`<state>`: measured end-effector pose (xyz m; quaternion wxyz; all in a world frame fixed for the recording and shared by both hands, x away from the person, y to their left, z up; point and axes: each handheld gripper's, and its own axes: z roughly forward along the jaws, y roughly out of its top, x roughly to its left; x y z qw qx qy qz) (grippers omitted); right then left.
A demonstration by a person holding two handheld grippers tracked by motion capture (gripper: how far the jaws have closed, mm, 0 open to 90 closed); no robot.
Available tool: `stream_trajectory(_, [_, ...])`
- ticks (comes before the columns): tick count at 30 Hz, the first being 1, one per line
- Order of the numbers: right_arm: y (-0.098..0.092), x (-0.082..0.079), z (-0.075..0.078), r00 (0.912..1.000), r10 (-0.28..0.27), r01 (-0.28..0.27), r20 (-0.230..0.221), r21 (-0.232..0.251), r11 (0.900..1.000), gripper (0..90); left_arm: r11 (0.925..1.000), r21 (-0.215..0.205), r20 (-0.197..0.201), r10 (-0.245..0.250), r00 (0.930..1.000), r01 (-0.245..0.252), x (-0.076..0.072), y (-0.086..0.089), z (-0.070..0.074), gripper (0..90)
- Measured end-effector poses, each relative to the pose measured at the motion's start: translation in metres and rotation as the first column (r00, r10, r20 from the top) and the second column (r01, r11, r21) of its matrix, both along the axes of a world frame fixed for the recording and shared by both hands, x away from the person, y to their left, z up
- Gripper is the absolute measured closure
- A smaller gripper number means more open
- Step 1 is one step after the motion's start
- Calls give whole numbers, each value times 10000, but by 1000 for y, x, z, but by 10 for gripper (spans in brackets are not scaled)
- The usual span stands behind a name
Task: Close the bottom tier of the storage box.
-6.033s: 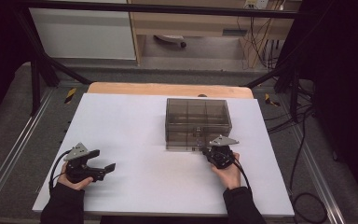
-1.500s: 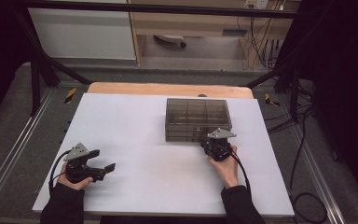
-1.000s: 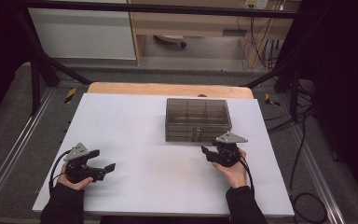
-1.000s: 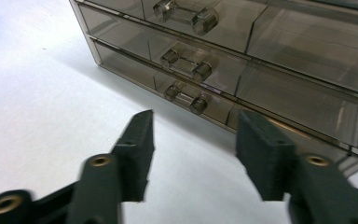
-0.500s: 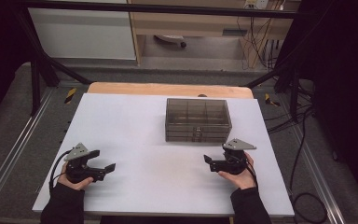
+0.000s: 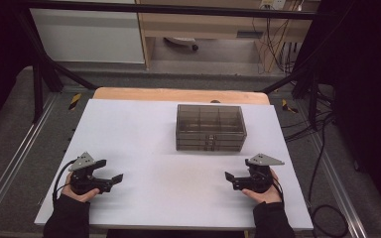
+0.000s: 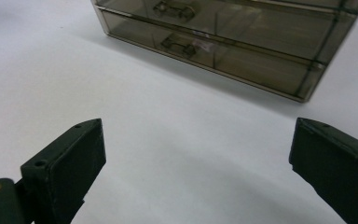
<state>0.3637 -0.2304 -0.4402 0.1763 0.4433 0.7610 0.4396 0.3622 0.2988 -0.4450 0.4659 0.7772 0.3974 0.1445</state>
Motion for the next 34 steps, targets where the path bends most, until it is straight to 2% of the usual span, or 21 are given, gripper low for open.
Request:
stream_trajectory(10, [-21, -1, -7, 9994, -311, 311, -173, 22, 9995, 32, 10000, 15, -1, -42, 10000, 42, 0, -1, 0, 46])
stream_trajectory(18, [-34, -2, -12, 9995, -176, 177, -255, 51, 9998, 25, 9999, 76, -40, -93, 9999, 93, 0, -2, 0, 46])
stream_trajectory(22, [-37, -1, -14, 9995, -143, 142, -287, -40, 9999, 26, 9999, 102, -52, -129, 9999, 130, 0, -2, -1, 46])
stream_trajectory(25, [-38, -1, -16, 9991, -319, 313, -280, -196, 9993, 34, 9998, 136, -55, -126, 9999, 127, 0, -3, -1, 46])
stream_trajectory(34, [-43, -1, -17, 9990, -318, 313, -310, -161, 9994, 31, 9997, 182, -76, -167, 9998, 169, 0, -4, -1, 46])
